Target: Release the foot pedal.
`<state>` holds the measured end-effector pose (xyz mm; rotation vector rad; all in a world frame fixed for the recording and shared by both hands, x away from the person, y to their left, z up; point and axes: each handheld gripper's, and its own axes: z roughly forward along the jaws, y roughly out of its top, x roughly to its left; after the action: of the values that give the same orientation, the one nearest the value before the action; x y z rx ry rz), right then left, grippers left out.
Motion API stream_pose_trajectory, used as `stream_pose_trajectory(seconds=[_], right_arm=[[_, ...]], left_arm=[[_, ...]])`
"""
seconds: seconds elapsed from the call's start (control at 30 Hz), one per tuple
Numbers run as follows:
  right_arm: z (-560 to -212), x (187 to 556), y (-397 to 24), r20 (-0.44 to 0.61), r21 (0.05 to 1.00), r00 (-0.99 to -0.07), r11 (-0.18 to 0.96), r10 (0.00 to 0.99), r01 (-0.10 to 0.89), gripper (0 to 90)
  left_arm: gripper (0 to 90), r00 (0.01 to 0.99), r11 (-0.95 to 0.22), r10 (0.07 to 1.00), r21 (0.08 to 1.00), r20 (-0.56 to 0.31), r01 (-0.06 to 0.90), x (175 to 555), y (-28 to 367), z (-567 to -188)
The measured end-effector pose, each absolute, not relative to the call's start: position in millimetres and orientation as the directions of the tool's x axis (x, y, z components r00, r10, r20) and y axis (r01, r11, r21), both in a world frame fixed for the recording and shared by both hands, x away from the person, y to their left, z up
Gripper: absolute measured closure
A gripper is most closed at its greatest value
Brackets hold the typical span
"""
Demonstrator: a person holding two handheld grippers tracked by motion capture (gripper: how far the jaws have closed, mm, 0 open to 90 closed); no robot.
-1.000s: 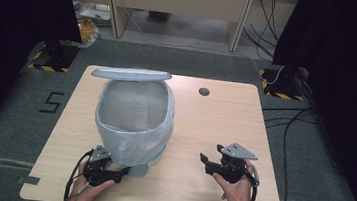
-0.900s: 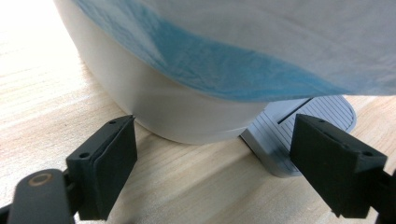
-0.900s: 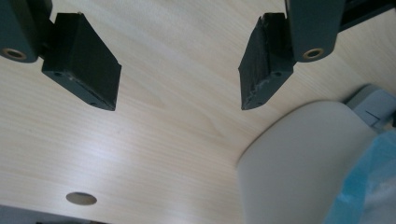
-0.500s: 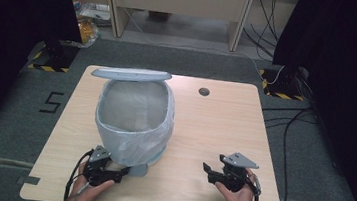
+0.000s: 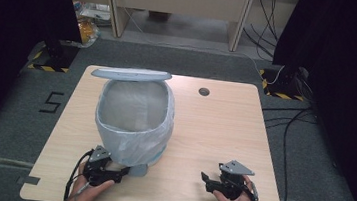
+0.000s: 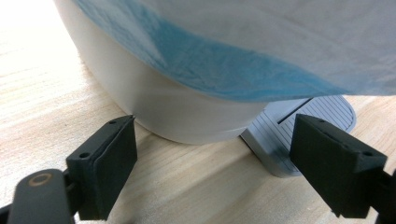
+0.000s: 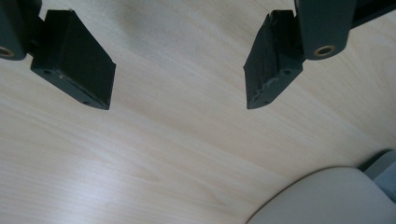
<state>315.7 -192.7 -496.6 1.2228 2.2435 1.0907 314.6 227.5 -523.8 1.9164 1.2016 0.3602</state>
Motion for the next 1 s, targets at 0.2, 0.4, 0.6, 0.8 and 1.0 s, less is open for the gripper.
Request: stream_pose_trajectory(seconds=[0.2, 0.4, 0.6, 0.8, 1.0], right_arm=[[-501.9, 311.6, -191.9, 0.046, 0.757, -0.562, 0.338, 0.826, 0.559, 24.2], [-503.6, 308.7, -193.4, 0.044, 0.756, -0.561, 0.34, 0.827, 0.56, 24.2], [-504.9, 305.2, -194.4, 0.046, 0.754, -0.558, 0.337, 0.829, 0.563, 24.2], [-505.8, 300.4, -195.7, 0.045, 0.752, -0.556, 0.338, 0.83, 0.566, 24.1], [-507.9, 296.9, -196.8, 0.047, 0.748, -0.552, 0.337, 0.832, 0.572, 24.2]], left_arm=[[14.5, 0.502, -0.199, 0.846, 0.766, -0.181, 0.611, 314.6, 227.5, -523.8], [14.5, 0.503, -0.2, 0.845, 0.766, -0.18, 0.611, 314.6, 227.6, -523.8], [14.5, 0.503, -0.2, 0.846, 0.766, -0.18, 0.611, 314.6, 227.5, -523.8], [14.5, 0.503, -0.201, 0.846, 0.766, -0.179, 0.611, 314.6, 227.5, -523.8], [14.5, 0.503, -0.2, 0.846, 0.766, -0.18, 0.611, 314.6, 227.5, -523.8]])
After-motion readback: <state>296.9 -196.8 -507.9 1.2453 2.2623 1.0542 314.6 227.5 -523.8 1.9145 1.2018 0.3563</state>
